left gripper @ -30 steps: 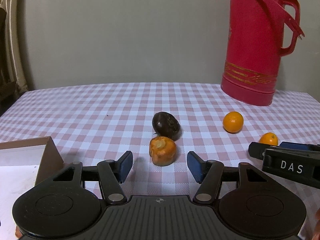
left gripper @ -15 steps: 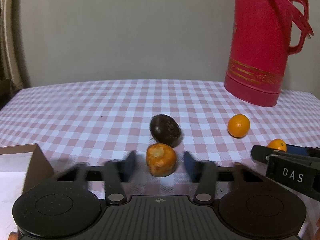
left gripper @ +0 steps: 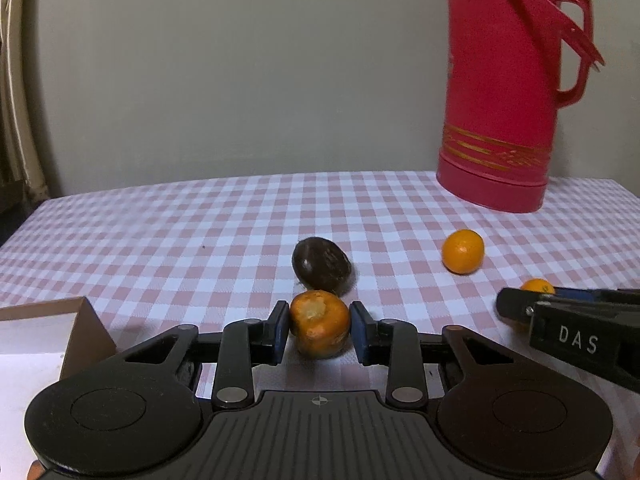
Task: Organize fruits
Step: 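Grasp the orange fruit chunk with the left tool while the right tool grasps a kumquat, then carry both fruits over the white box and open both tools to release, then lift both open tools from the box and move toward the remaining fruits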
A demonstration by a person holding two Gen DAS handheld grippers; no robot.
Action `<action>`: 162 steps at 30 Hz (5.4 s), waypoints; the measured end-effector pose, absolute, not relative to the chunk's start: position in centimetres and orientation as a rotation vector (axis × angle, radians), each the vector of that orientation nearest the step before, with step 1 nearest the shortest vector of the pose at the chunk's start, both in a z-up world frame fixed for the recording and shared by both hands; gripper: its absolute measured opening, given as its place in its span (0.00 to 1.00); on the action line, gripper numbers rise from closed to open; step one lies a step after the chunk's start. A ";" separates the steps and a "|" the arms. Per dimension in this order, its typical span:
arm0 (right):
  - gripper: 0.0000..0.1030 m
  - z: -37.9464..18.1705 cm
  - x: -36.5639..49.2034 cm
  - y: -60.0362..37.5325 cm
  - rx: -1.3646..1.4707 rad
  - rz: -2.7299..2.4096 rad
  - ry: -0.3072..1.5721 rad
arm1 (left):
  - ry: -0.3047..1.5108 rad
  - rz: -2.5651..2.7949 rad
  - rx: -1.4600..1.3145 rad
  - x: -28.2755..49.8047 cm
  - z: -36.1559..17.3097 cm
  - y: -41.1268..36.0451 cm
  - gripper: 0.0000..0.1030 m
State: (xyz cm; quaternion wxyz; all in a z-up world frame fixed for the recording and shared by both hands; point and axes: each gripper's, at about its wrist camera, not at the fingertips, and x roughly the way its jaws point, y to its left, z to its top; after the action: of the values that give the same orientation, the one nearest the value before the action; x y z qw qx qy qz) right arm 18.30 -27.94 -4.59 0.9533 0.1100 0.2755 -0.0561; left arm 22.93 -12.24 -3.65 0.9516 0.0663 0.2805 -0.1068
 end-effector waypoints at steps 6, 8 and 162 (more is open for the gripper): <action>0.20 -3.7 16.7 -27.4 0.248 -0.084 0.540 | 0.572 -0.243 0.128 20.5 -3.0 -11.4 0.32; 0.20 -3.5 16.1 -27.4 0.278 -0.065 0.540 | 0.581 -0.248 0.116 19.5 -2.9 -10.8 0.32; 0.94 1.9 7.3 -7.8 0.173 0.292 0.172 | 0.320 0.273 0.036 8.2 2.5 13.6 1.00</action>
State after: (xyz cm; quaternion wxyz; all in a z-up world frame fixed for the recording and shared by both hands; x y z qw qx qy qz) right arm 7.33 -7.82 1.90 0.9820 0.0862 0.0854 0.1451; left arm 8.16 13.63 2.52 0.9778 0.0177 0.1590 0.1355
